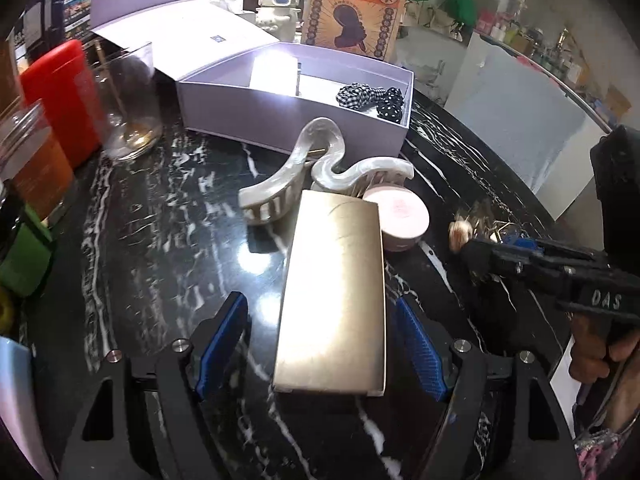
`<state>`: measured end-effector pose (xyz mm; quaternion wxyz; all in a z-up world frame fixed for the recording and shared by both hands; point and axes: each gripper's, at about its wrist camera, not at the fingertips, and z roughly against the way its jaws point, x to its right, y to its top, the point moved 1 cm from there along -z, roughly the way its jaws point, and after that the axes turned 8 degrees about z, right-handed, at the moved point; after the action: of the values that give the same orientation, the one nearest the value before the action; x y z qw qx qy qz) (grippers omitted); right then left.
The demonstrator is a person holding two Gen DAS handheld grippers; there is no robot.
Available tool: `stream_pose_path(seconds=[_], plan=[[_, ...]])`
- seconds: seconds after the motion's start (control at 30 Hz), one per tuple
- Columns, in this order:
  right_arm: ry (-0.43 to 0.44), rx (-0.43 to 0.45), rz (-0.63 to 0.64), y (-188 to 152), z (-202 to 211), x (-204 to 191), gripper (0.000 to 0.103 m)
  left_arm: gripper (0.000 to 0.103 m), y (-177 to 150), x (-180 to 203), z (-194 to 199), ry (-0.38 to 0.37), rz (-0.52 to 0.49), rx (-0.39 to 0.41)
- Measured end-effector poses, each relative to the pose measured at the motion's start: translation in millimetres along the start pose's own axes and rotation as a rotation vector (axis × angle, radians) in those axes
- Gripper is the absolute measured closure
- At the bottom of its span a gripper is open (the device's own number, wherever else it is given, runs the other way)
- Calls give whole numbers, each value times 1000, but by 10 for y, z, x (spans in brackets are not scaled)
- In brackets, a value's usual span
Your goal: Organize rigid objects
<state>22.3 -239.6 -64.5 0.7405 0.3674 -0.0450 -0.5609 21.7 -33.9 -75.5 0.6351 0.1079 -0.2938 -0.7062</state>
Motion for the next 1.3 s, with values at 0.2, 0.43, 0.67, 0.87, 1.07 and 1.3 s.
stream_pose_path(seconds=[0.2, 0.43, 0.67, 0.87, 1.07, 1.3], plan=[[-14, 0, 12, -19, 8, -6, 54, 32, 55, 22, -121, 57, 16, -10], [-55, -9, 40, -40, -6, -36, 45, 56, 72, 24, -85, 59, 20, -4], [-86, -7, 92, -40, -49, -135, 38, 58, 77, -17, -51, 90, 43, -21], [-151, -23, 165, -48, -94, -241, 38, 59, 62, -104, 13, 89, 77, -27], [-258, -26, 223, -71, -143, -321, 52, 59, 60, -202, 49, 80, 114, -26], [-269, 7, 159, -45, -88, -194, 68, 59, 13, -249, 102, 64, 125, -18]])
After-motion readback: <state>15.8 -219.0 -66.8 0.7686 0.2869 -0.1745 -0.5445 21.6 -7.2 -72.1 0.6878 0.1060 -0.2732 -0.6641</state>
